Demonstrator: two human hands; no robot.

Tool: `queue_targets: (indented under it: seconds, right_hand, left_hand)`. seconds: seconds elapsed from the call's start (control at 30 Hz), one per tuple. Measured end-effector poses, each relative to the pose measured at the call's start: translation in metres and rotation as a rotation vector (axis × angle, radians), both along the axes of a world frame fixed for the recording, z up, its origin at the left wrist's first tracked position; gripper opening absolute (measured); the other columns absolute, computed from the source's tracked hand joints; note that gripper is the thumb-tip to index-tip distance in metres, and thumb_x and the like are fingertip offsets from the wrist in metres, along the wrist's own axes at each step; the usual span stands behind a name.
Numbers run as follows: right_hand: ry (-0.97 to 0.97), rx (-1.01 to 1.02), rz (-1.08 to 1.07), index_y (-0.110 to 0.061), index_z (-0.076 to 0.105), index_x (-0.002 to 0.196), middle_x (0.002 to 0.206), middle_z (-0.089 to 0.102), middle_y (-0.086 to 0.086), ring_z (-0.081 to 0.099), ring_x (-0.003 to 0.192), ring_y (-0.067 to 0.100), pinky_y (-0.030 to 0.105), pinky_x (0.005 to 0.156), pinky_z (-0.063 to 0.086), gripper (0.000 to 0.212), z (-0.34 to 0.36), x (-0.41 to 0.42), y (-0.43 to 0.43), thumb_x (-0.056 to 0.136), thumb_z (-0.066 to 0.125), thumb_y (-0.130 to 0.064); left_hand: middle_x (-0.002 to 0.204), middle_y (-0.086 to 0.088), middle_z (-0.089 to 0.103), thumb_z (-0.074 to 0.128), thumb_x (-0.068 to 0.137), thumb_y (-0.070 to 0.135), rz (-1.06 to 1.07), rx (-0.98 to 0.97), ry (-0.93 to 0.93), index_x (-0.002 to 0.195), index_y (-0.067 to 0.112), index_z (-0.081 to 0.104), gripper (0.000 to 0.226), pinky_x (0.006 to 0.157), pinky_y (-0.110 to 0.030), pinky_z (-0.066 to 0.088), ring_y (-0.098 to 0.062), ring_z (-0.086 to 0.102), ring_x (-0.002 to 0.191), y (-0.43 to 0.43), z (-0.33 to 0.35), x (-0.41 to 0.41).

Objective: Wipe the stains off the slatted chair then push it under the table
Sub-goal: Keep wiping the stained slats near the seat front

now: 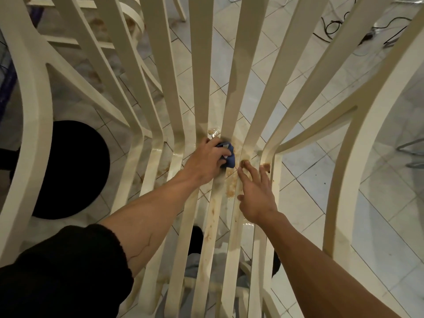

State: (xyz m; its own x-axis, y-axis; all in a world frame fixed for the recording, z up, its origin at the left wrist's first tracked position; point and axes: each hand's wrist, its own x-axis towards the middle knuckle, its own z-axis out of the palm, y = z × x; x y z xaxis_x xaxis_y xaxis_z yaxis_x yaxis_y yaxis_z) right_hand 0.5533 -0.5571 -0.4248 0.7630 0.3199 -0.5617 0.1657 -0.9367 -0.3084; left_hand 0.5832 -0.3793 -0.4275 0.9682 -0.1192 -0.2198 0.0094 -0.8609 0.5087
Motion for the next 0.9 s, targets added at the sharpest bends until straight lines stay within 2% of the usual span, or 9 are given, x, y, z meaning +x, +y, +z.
queue_targets:
  seconds: [0.13,0.27,0.33,0.43,0.5,0.57,0.67,0.8,0.9]
  right_hand:
    - [-0.011,-0.001,0.004,-0.021,0.009,0.156,0.163,-0.010,-0.005,-0.015,0.149,0.032,0.046,0.122,0.004,0.082,-0.001,0.000,0.000,0.092,0.058,-0.009]
    - [-0.007,0.001,-0.001,-0.022,0.008,0.157,0.163,-0.010,-0.005,-0.015,0.149,0.032,0.048,0.122,0.004,0.084,-0.001,0.000,0.001,0.091,0.059,-0.006]
    - [-0.010,-0.003,0.001,-0.021,0.008,0.157,0.162,-0.010,-0.005,-0.014,0.149,0.033,0.047,0.122,0.004,0.085,-0.001,-0.001,0.001,0.089,0.059,-0.005]
    - [-0.016,-0.002,0.004,-0.021,0.009,0.156,0.163,-0.010,-0.005,-0.014,0.148,0.033,0.047,0.122,0.004,0.085,-0.001,-0.001,0.001,0.089,0.058,-0.004]
    - [-0.012,0.000,0.000,-0.021,0.009,0.156,0.163,-0.010,-0.006,-0.014,0.149,0.033,0.047,0.122,0.005,0.084,-0.001,-0.001,0.000,0.089,0.058,-0.004]
    - [-0.012,0.002,-0.004,-0.021,0.010,0.156,0.163,-0.009,-0.006,-0.013,0.149,0.033,0.047,0.122,0.005,0.084,-0.001,0.000,0.000,0.089,0.058,-0.004]
    - [-0.017,-0.001,-0.003,-0.022,0.010,0.156,0.162,-0.008,-0.006,-0.013,0.149,0.033,0.047,0.122,0.005,0.085,-0.002,0.000,0.001,0.088,0.059,-0.004]
    - [-0.023,-0.011,0.009,-0.021,0.009,0.155,0.163,-0.008,-0.004,-0.013,0.148,0.034,0.048,0.121,0.003,0.087,-0.003,0.000,0.002,0.088,0.060,-0.004]
    - [-0.017,-0.015,0.007,-0.020,0.010,0.155,0.162,-0.010,-0.005,-0.013,0.148,0.035,0.049,0.122,0.004,0.085,-0.003,0.000,0.002,0.088,0.059,-0.003]
  left_hand:
    - [0.124,-0.008,0.056,0.064,0.090,0.011,0.019,-0.049,0.030,0.113,0.015,0.070,0.024,0.095,-0.030,0.032,-0.032,0.046,0.109,0.006,-0.004,-0.013]
    - [0.121,-0.002,0.054,0.065,0.090,0.016,-0.117,-0.011,0.181,0.114,0.020,0.070,0.025,0.089,-0.021,0.025,-0.026,0.042,0.109,0.017,0.001,-0.021]
    - [0.121,-0.001,0.055,0.065,0.090,0.015,-0.154,0.011,0.204,0.114,0.021,0.070,0.026,0.090,-0.022,0.028,-0.026,0.043,0.110,0.016,0.002,-0.018]
    - [0.123,-0.005,0.058,0.063,0.088,0.010,-0.083,-0.022,0.123,0.113,0.018,0.071,0.027,0.097,-0.031,0.034,-0.031,0.049,0.111,0.010,0.000,-0.010]
    - [0.127,-0.009,0.056,0.061,0.090,0.005,0.037,-0.049,0.048,0.116,0.013,0.070,0.029,0.099,-0.026,0.031,-0.032,0.046,0.116,0.006,0.000,-0.006]
    - [0.129,-0.009,0.053,0.060,0.091,0.008,0.065,-0.030,0.032,0.119,0.014,0.068,0.030,0.100,-0.028,0.031,-0.032,0.043,0.118,0.004,-0.002,-0.009]
    - [0.126,-0.007,0.053,0.063,0.091,0.015,-0.009,-0.018,0.112,0.119,0.020,0.069,0.029,0.099,-0.035,0.037,-0.031,0.045,0.116,0.010,-0.002,-0.017]
    - [0.124,-0.007,0.053,0.062,0.091,0.013,-0.213,0.017,0.193,0.117,0.020,0.070,0.028,0.093,-0.021,0.026,-0.027,0.047,0.113,0.016,0.010,-0.021]
    - [0.126,-0.006,0.052,0.055,0.094,0.012,-0.259,0.064,0.165,0.120,0.021,0.068,0.031,0.096,-0.025,0.028,-0.028,0.044,0.110,0.014,0.009,-0.015]
